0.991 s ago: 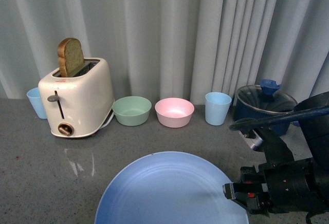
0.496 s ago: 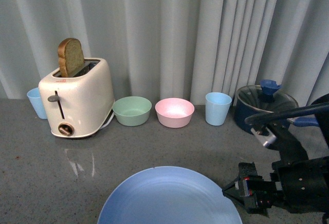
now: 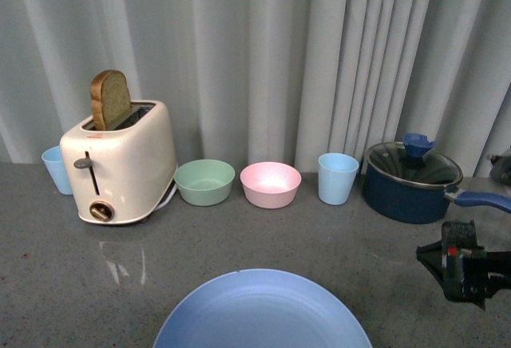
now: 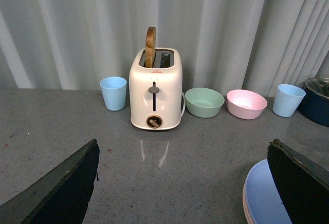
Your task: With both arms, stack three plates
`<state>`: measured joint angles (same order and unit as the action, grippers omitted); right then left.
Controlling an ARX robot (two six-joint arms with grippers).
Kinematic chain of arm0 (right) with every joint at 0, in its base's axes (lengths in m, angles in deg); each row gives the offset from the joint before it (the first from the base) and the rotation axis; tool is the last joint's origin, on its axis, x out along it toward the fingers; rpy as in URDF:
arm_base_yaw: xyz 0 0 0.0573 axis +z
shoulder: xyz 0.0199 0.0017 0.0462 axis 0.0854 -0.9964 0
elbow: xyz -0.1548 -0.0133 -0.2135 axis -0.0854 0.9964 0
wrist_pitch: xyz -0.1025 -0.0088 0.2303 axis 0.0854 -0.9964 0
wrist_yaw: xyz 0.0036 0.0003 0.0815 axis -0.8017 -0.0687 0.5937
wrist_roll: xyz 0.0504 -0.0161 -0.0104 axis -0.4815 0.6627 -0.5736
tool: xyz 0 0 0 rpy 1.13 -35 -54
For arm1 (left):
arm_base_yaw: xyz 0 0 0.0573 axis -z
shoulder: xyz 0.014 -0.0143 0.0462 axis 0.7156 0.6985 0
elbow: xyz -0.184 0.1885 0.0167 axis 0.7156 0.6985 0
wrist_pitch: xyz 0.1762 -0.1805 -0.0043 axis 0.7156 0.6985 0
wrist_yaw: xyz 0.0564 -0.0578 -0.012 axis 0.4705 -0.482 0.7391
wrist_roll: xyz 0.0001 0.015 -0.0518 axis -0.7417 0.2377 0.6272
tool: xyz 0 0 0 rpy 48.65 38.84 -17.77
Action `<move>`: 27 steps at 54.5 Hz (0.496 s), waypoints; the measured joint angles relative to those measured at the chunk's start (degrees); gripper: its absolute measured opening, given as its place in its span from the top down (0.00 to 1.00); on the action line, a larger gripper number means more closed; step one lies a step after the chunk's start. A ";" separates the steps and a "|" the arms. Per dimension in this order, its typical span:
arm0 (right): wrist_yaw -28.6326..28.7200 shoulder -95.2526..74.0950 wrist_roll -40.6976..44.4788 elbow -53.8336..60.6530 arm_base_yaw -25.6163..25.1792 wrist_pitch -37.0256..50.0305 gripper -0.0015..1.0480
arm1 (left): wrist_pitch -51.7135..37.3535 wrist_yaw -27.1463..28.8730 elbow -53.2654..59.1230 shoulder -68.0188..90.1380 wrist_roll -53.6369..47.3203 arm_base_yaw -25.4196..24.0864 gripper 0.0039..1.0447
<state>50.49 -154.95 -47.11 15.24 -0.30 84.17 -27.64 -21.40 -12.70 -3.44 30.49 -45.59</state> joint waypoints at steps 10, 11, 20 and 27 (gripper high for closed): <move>-9.53 3.45 3.69 14.29 -0.57 34.99 0.52 | 0.00 0.02 0.00 0.00 0.02 0.00 0.06; -9.60 4.87 3.91 15.10 -0.79 37.33 0.55 | 0.00 0.02 0.00 -0.02 0.02 0.00 0.06; -6.12 16.85 4.52 22.43 -3.96 36.15 0.94 | 0.00 0.11 0.00 -0.04 0.02 0.00 0.06; -6.10 24.28 4.68 25.22 -4.48 32.13 0.97 | 0.00 0.02 0.00 -0.04 0.02 0.00 0.06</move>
<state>44.40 -130.67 -42.44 40.46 -4.78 116.30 -27.64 -21.38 -12.70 -3.48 30.51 -45.59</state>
